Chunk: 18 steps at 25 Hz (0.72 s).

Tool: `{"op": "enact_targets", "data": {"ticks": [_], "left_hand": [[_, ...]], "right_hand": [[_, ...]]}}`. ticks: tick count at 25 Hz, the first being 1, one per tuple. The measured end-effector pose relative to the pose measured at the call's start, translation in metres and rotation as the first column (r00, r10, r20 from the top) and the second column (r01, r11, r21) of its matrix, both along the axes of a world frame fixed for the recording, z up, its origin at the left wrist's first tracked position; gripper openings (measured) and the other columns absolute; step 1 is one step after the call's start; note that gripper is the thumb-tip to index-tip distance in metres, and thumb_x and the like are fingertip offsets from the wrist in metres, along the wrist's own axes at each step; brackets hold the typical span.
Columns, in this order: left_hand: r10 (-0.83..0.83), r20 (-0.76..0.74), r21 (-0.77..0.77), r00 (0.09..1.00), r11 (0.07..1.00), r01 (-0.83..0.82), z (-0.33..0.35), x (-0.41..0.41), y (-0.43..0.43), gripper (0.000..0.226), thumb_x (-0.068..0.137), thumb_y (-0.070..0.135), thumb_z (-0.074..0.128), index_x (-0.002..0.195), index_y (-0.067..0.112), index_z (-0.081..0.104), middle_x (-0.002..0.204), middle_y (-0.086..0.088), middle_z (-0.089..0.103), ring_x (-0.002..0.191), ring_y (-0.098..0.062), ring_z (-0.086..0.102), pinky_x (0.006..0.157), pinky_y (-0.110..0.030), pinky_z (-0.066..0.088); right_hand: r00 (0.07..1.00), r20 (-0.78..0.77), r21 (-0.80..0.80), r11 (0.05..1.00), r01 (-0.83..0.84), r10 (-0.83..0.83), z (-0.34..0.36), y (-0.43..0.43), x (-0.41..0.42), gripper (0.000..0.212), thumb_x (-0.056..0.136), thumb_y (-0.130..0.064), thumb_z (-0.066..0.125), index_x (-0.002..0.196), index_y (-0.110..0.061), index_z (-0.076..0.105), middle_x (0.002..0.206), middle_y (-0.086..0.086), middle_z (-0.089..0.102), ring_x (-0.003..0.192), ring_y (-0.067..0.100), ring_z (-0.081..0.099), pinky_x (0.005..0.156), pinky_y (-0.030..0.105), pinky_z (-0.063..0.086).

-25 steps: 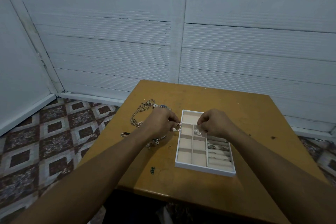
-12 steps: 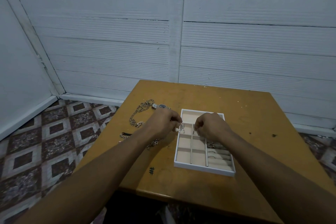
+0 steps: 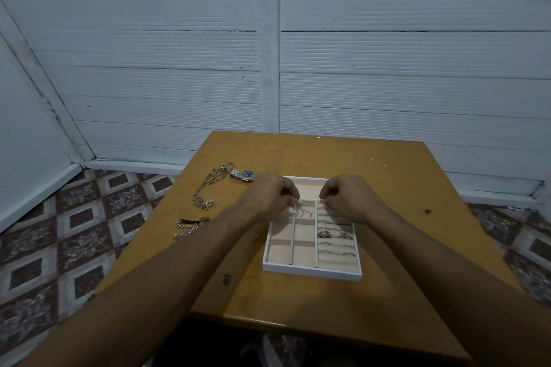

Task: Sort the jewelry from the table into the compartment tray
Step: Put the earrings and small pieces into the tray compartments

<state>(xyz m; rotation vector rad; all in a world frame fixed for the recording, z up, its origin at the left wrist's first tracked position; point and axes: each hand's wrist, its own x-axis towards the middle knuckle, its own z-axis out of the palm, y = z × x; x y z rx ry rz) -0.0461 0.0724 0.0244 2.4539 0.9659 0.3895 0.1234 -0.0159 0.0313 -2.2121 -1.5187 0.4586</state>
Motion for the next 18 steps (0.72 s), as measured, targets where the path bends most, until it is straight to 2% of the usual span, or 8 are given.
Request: {"op": "enact_targets", "data": {"ticks": [3, 5, 9, 13, 18], "left_hand": [[-0.009, -0.048, 0.034, 0.999, 0.999, 0.011, -0.003, 0.016, -0.003, 0.013, 0.088, 0.013, 0.064, 0.095, 0.014, 0.075, 0.096, -0.001, 0.073, 0.088, -0.013, 0.064, 0.077, -0.024, 0.049], [-0.011, -0.074, 0.064, 0.997, 0.998, 0.016, -0.007, 0.024, -0.005, 0.015, 0.088, 0.011, 0.064, 0.095, 0.016, 0.076, 0.096, 0.0, 0.073, 0.088, -0.013, 0.063, 0.078, -0.026, 0.051], [0.016, -0.085, 0.102, 0.996, 0.995, -0.007, -0.015, 0.03, -0.009, 0.015, 0.085, 0.012, 0.065, 0.092, 0.017, 0.077, 0.091, -0.002, 0.074, 0.087, -0.015, 0.064, 0.078, -0.03, 0.053], [0.024, -0.097, 0.191, 0.995, 0.981, -0.005, -0.021, 0.031, -0.013, 0.016, 0.083, 0.016, 0.064, 0.09, 0.019, 0.078, 0.087, -0.003, 0.075, 0.088, -0.019, 0.063, 0.081, -0.033, 0.051], [0.033, -0.108, 0.266, 0.994, 0.964, -0.003, -0.022, 0.034, -0.014, 0.018, 0.083, 0.018, 0.063, 0.091, 0.021, 0.078, 0.091, -0.007, 0.073, 0.089, -0.024, 0.061, 0.084, -0.035, 0.048]], "right_hand": [[1.0, -0.017, 0.016, 1.0, 0.02, -0.02, -0.001, -0.007, 0.011, 0.021, 0.082, -0.008, 0.057, 0.086, -0.022, 0.072, 0.082, -0.005, 0.071, 0.069, 0.006, 0.062, 0.059, 0.02, 0.047], [0.999, -0.019, 0.033, 0.999, 0.029, -0.028, -0.001, -0.012, 0.017, 0.02, 0.083, -0.01, 0.059, 0.088, -0.022, 0.073, 0.08, -0.007, 0.068, 0.067, 0.001, 0.059, 0.056, 0.019, 0.043], [0.999, -0.016, 0.038, 0.999, 0.037, -0.036, -0.005, -0.017, 0.025, 0.02, 0.083, -0.009, 0.06, 0.089, -0.022, 0.074, 0.086, -0.006, 0.066, 0.079, 0.013, 0.061, 0.062, 0.025, 0.043], [1.0, -0.011, 0.043, 0.999, 0.027, -0.027, -0.007, -0.018, 0.025, 0.019, 0.084, -0.01, 0.06, 0.085, -0.024, 0.072, 0.089, -0.004, 0.068, 0.084, 0.015, 0.063, 0.07, 0.029, 0.051], [1.0, -0.013, 0.05, 0.998, 0.027, -0.027, -0.005, -0.018, 0.024, 0.019, 0.083, -0.01, 0.06, 0.087, -0.023, 0.073, 0.09, -0.005, 0.068, 0.085, 0.015, 0.063, 0.073, 0.03, 0.052]]}}
